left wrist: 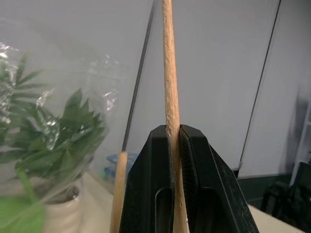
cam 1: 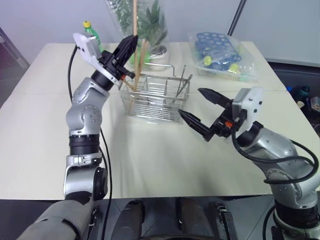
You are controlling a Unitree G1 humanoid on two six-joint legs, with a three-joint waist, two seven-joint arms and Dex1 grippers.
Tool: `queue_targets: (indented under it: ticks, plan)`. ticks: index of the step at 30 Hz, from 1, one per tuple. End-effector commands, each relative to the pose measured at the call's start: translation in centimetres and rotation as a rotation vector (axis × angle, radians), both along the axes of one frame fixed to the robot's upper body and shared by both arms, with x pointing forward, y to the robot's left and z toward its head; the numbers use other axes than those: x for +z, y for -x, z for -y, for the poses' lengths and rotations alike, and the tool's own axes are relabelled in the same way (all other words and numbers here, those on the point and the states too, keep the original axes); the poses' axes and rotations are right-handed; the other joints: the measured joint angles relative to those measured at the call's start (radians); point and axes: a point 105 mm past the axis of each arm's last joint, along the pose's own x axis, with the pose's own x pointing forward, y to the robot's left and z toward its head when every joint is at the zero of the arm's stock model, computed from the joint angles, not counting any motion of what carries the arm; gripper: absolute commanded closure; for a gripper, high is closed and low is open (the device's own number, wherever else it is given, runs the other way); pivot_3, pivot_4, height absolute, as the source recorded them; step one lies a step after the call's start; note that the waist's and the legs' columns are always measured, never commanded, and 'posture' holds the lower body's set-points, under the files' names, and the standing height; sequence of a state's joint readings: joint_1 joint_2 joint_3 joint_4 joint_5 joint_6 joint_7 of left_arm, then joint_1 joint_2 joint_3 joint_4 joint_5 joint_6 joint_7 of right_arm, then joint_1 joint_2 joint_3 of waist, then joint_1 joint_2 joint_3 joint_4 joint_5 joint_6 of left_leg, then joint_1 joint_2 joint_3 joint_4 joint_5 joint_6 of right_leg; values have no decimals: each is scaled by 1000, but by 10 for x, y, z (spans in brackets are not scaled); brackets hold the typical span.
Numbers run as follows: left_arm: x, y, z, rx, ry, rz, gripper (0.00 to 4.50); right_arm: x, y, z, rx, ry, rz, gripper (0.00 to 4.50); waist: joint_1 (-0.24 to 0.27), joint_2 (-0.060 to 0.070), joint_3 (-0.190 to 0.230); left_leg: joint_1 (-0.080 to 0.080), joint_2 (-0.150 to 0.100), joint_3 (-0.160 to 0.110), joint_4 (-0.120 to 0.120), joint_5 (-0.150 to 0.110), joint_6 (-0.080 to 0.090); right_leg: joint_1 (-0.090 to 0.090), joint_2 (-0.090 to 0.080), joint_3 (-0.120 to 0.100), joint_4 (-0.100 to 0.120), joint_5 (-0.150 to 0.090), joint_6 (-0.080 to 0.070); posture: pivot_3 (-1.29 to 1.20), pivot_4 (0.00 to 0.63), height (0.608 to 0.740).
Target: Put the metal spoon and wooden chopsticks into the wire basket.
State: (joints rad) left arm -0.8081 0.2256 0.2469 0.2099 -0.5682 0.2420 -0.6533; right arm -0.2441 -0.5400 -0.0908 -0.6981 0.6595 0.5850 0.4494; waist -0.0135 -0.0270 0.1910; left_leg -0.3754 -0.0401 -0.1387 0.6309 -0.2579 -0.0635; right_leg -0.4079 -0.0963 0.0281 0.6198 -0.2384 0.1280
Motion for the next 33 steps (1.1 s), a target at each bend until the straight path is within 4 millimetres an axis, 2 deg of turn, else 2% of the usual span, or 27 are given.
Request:
queue_targets:
  ticks: [1, 10, 24, 28, 33]
  plan:
    - [11, 8, 1, 37, -30, 82, 4480, 8, 4, -4, 22, -4, 35, 0, 0, 0, 0, 0, 0, 0, 0, 0, 0, 0, 0, 0, 0, 0, 0, 0, 150, 740]
    - [-6, 9, 8, 81, -111, 96, 4480, 10, 3, -4, 23, -3, 41, 0, 0, 0, 0, 0, 0, 0, 0, 0, 0, 0, 0, 0, 0, 0, 0, 0, 150, 740]
    - [-6, 9, 4, 113, -114, 104, 4480, 9, 2, -5, 29, -4, 39, 0, 1, 0, 0, 0, 0, 0, 0, 0, 0, 0, 0, 0, -1, 0, 0, 0, 150, 740]
    - [-8, 9, 3, 107, -121, 96, 2965, 9, 1, -6, 33, -3, 41, 0, 0, 0, 0, 0, 0, 0, 0, 0, 0, 0, 0, 0, -1, 0, 0, 0, 150, 740]
    - [-9, 10, 2, 111, -125, 91, 453, 10, 1, -6, 34, 1, 43, 0, 0, 0, 0, 0, 0, 0, 0, 0, 0, 0, 0, 0, -1, 0, 0, 0, 150, 740]
